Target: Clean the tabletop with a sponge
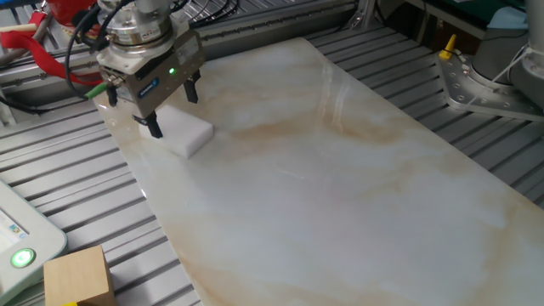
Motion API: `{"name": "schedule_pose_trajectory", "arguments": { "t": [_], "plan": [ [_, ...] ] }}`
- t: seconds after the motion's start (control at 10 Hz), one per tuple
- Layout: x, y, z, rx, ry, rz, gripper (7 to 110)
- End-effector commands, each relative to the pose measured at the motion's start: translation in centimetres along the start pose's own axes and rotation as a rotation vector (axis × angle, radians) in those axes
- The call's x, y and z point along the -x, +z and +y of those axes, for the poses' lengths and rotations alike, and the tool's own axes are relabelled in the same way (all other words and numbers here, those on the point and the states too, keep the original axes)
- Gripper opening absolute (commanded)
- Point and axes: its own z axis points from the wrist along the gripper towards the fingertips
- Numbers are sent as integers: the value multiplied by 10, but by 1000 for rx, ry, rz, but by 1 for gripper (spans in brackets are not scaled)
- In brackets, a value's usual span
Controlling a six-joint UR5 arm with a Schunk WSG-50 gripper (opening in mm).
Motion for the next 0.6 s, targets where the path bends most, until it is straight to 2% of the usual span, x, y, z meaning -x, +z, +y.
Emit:
{"name": "schedule_pose_trajectory", "arguments": {
  "t": [0.0,0.5],
  "plan": [
    [-7,-6,-1,-17,-14,13,88],
    [-5,-7,0,-8,29,11,88]
  ]
}}
